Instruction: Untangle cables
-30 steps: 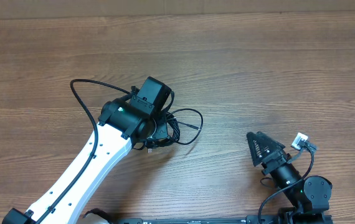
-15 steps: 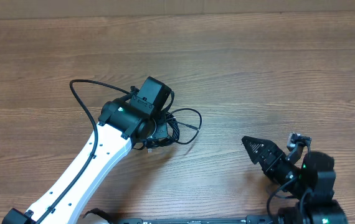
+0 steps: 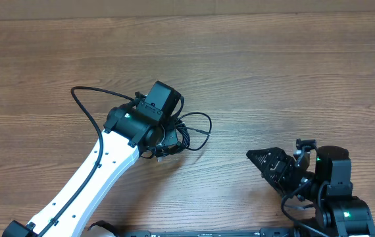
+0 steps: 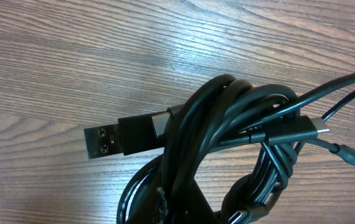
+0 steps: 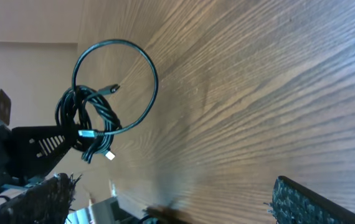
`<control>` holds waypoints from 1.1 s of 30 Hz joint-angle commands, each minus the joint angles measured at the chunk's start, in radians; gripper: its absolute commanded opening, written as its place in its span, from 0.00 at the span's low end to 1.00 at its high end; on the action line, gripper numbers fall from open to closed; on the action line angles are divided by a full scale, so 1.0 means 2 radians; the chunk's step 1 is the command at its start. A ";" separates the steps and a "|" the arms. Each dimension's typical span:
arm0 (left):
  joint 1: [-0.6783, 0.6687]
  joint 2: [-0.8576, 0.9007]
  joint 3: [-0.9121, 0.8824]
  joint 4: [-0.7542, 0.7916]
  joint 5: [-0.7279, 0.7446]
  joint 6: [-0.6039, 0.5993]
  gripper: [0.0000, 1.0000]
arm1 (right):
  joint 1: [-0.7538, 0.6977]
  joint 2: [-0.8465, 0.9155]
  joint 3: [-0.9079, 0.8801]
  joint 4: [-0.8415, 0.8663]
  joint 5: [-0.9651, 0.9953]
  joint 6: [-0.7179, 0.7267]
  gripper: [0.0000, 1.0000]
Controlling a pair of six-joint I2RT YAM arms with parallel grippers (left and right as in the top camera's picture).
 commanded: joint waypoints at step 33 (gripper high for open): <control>-0.002 -0.004 0.008 0.032 0.076 -0.031 0.04 | 0.033 -0.001 0.010 0.003 -0.019 0.106 0.93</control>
